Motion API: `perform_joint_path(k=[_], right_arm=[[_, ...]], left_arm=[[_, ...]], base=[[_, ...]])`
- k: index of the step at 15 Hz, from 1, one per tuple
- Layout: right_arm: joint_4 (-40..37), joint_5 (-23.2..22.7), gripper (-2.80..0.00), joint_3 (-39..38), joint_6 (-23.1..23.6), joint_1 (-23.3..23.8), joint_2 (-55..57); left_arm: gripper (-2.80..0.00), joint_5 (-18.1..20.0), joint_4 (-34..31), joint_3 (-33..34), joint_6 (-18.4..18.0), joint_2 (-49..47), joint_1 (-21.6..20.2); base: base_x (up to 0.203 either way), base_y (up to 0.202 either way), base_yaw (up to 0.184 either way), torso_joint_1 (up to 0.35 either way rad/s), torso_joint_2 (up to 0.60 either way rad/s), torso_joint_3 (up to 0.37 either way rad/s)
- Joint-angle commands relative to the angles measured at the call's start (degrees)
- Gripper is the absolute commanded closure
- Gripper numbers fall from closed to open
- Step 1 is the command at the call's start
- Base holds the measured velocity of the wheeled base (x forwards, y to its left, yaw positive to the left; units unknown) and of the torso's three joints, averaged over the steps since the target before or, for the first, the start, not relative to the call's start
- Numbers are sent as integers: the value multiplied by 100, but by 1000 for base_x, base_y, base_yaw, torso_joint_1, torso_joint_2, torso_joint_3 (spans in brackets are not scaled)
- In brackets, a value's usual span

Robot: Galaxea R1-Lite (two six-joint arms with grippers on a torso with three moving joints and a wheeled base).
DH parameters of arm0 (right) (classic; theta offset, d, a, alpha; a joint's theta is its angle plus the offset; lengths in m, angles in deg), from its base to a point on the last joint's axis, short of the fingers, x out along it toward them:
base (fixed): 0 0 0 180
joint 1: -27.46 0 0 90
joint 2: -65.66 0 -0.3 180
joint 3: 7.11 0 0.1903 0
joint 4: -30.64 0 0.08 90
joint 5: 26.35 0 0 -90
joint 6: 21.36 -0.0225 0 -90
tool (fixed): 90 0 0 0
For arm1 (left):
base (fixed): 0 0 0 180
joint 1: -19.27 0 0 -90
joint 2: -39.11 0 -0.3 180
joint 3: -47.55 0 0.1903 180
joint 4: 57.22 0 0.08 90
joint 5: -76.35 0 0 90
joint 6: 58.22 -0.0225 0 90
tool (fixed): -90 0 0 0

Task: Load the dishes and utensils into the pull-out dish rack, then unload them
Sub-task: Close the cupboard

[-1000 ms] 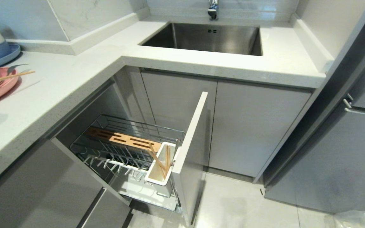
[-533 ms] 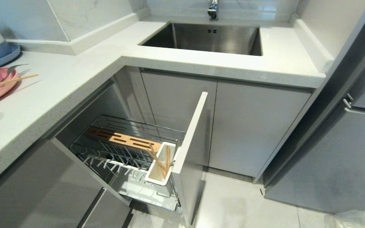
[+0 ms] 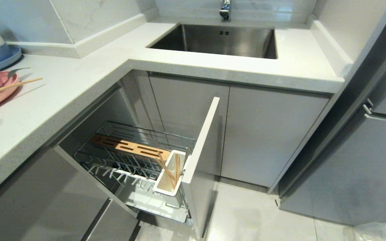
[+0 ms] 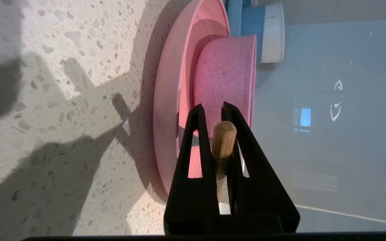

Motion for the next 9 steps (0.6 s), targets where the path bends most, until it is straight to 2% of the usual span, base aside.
perform_joint_path(k=[1, 7, 9], right_arm=[[1, 2, 0, -9, -1, -1, 0], [1, 2, 0, -9, -1, -1, 0], [1, 2, 0, -9, -1, -1, 0]], left_arm=[[0, 10, 20, -2, 55, -6, -4], [0, 78, 29, -25, 55, 104, -171], [0, 262, 44, -34, 127, 117, -171]], base=[[0, 0, 0, 0, 0, 0], [0, 0, 0, 0, 0, 0], [0, 0, 0, 0, 0, 0]])
